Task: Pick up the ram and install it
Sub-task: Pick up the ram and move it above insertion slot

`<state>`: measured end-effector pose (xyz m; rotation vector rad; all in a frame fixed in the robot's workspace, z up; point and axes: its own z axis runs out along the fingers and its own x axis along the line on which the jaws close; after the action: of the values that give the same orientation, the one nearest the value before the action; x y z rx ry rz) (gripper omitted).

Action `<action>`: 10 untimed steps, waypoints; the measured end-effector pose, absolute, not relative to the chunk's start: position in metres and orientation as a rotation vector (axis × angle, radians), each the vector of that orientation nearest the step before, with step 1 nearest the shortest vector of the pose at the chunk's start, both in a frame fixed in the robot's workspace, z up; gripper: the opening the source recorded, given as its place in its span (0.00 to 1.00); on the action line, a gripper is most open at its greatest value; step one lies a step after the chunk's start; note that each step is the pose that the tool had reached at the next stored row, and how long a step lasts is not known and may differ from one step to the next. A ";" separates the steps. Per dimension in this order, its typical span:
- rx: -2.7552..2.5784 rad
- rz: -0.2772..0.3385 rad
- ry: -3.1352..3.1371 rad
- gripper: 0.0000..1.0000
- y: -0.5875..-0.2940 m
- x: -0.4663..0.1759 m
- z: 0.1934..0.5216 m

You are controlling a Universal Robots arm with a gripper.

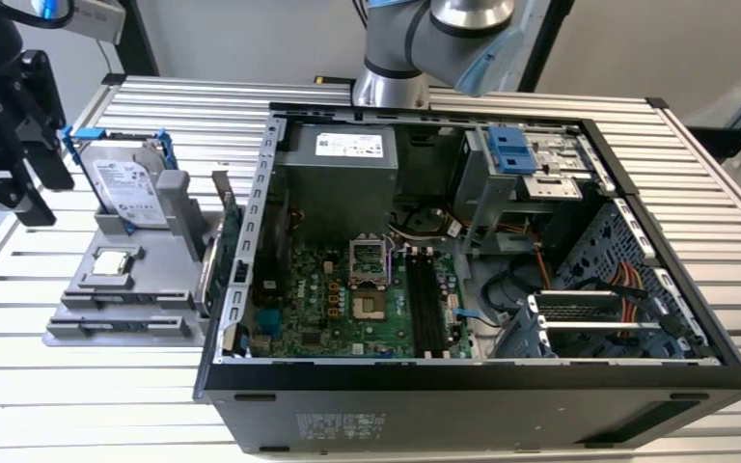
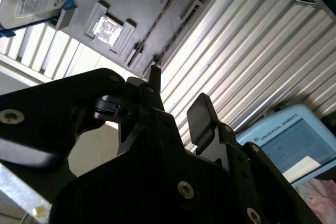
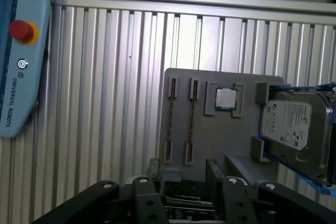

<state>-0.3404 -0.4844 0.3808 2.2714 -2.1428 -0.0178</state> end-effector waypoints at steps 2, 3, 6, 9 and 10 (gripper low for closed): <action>2.271 -0.018 -2.143 1.00 -0.484 -0.340 0.380; 2.271 -0.018 -2.143 1.00 -0.484 -0.340 0.379; 2.271 -0.018 -2.143 1.00 -0.484 -0.340 0.377; 2.271 -0.018 -2.143 1.00 -0.484 -0.340 0.375; 2.271 -0.018 -2.143 1.00 -0.484 -0.340 0.375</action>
<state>-0.3404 -0.4844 0.3748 2.2714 -2.1428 -0.0177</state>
